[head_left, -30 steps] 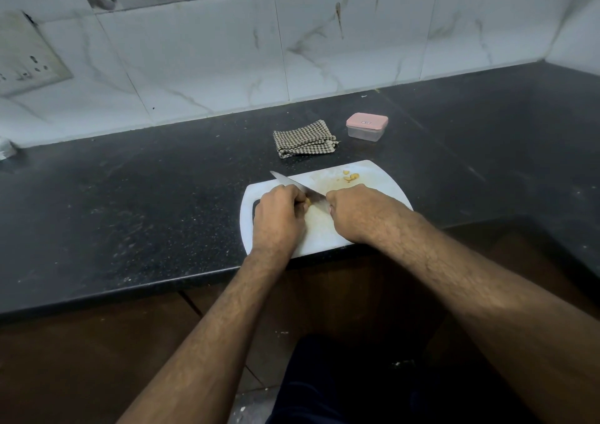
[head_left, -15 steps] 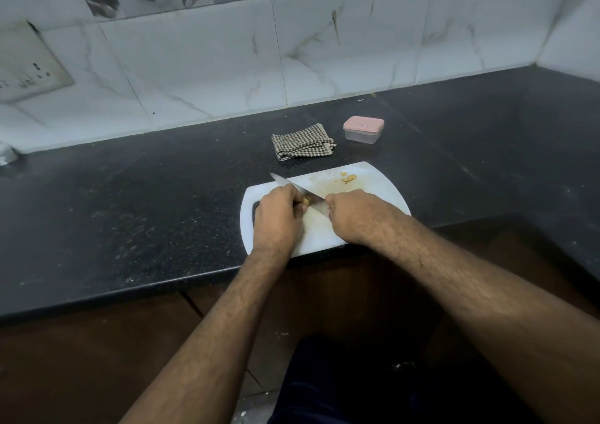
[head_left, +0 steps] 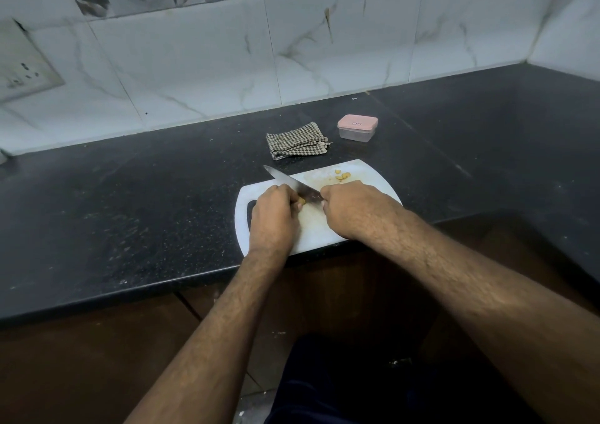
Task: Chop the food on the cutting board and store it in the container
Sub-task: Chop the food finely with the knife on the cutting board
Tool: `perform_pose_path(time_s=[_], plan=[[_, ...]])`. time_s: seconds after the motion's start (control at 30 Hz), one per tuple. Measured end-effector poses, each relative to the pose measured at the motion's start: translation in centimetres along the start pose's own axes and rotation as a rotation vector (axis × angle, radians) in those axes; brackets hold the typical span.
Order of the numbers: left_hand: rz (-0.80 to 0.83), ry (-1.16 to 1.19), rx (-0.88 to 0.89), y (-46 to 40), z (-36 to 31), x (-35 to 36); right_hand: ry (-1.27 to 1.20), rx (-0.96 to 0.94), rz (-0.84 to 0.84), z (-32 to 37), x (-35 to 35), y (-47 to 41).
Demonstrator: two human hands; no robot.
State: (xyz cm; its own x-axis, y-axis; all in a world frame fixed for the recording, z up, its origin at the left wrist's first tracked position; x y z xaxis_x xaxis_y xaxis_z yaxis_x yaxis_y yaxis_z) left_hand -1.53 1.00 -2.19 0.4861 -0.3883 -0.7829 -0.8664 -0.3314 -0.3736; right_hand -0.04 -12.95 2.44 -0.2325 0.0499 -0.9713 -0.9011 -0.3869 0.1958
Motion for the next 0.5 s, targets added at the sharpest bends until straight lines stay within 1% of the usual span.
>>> perform_pose_path(time_s=[0.3,0.5], plan=[[0.002,0.083,-0.016,-0.22,0.64,0.07,0.003,-0.005,0.033,-0.09,0.37,-0.08],[0.021,0.001,0.067,-0.09,0.44,0.22,0.004,-0.022,0.051,0.28,0.67,-0.63]])
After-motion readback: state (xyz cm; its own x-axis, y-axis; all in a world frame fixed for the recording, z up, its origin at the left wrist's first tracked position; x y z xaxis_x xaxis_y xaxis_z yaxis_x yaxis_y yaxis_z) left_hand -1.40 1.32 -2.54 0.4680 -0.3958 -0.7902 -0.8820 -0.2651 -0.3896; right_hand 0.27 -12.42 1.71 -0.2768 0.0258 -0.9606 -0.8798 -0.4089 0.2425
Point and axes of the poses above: each hand's wrist, its own y-axis away from the middle knuckle, its own x-axis out of the palm, z = x × y, the point moved 6 cm from there along -y, towards the middle knuckle, and after that the axes turned 2 degrees about x, right-handed, at the moved point
